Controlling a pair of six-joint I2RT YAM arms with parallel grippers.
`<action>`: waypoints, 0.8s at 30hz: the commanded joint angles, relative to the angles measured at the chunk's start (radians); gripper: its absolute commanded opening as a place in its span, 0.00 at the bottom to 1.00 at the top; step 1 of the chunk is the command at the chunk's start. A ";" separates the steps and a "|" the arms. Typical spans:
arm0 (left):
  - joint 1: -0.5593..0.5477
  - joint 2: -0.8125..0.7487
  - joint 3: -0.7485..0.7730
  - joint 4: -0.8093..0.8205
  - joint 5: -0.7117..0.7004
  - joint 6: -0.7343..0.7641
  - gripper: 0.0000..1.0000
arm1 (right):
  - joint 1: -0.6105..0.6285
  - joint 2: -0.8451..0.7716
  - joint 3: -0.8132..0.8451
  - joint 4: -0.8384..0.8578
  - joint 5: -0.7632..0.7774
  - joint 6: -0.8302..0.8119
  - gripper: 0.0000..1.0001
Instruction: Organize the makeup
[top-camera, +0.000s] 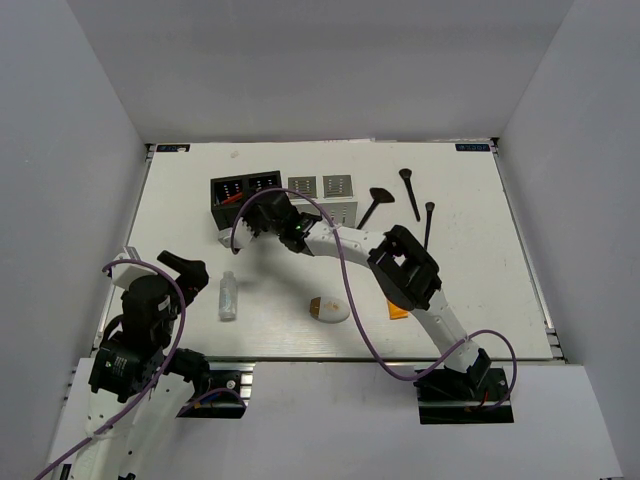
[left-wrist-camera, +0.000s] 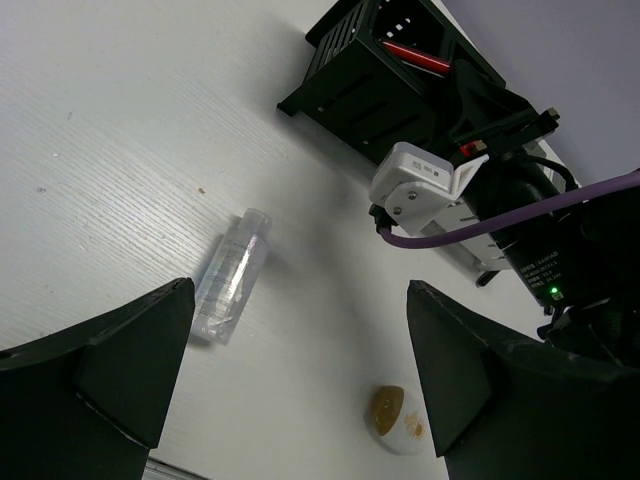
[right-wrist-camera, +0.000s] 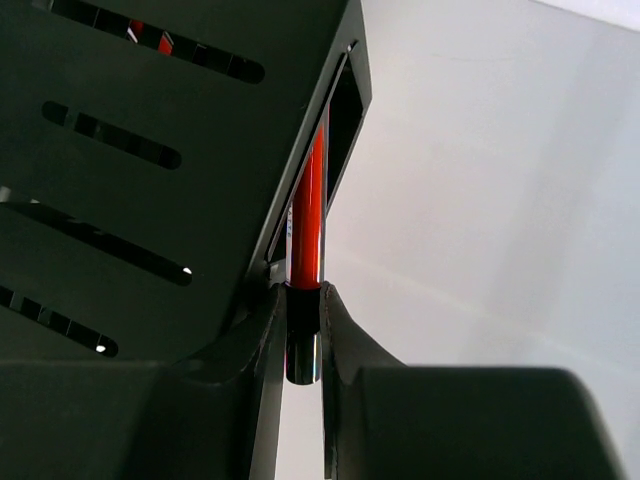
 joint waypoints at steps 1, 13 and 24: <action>-0.001 -0.006 -0.003 -0.011 -0.012 -0.006 0.97 | 0.010 -0.008 -0.028 0.089 -0.036 -0.048 0.00; -0.001 -0.009 -0.002 -0.010 -0.015 -0.008 0.97 | 0.005 -0.006 -0.065 0.206 -0.048 -0.055 0.35; -0.001 0.002 -0.003 -0.007 0.001 0.003 0.97 | 0.004 -0.012 -0.057 0.262 -0.021 -0.009 0.48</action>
